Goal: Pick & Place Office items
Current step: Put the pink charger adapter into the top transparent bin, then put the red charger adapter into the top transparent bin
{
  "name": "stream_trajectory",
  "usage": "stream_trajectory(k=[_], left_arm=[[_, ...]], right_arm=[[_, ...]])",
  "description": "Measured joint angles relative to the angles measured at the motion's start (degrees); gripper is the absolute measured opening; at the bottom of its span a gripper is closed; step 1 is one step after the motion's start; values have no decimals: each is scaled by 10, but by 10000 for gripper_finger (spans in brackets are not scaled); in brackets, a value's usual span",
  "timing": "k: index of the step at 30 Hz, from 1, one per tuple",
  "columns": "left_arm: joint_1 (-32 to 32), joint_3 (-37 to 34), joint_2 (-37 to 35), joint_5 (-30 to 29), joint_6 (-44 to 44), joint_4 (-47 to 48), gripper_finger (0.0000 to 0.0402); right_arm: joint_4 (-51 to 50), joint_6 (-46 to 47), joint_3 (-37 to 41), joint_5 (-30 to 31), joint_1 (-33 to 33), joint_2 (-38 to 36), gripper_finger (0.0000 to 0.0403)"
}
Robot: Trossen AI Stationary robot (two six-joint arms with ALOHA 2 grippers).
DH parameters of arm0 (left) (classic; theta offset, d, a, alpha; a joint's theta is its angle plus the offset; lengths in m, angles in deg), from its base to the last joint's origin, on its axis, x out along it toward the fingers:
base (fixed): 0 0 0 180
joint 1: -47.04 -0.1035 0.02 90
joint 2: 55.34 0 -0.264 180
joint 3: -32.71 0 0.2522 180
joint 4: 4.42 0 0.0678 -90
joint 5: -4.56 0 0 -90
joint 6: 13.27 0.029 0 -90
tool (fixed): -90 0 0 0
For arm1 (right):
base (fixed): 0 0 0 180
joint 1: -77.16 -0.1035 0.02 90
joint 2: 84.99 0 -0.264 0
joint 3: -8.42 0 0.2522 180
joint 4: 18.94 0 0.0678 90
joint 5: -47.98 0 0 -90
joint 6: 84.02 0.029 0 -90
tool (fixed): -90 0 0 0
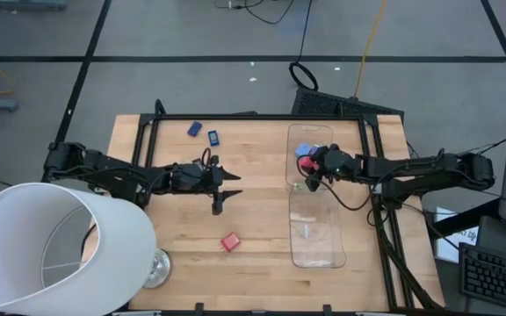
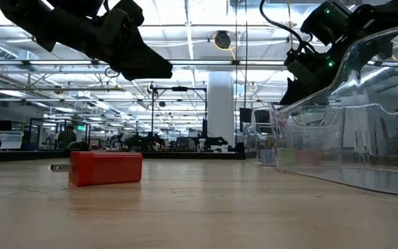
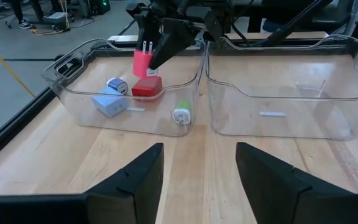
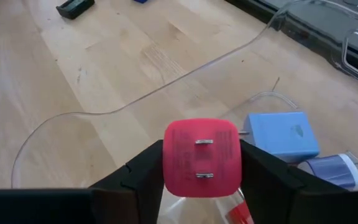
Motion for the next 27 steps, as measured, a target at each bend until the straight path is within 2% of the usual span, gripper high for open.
stream_trajectory(k=[10,14,18,24,27], left_arm=[[0,0,0,0,-3,0,205],[0,0,0,0,-40,0,216],[2,0,0,8,-110,7,225],[30,0,0,95,-134,32,223],[66,0,4,86,-157,36,217]], right_arm=[[38,-8,-1,0,0,0,233],[83,-26,-1,-3,-1,0,243],[137,-41,-1,-36,-1,0,243],[211,-57,-1,-134,-6,0,238],[234,-67,-1,-150,-19,0,238]])
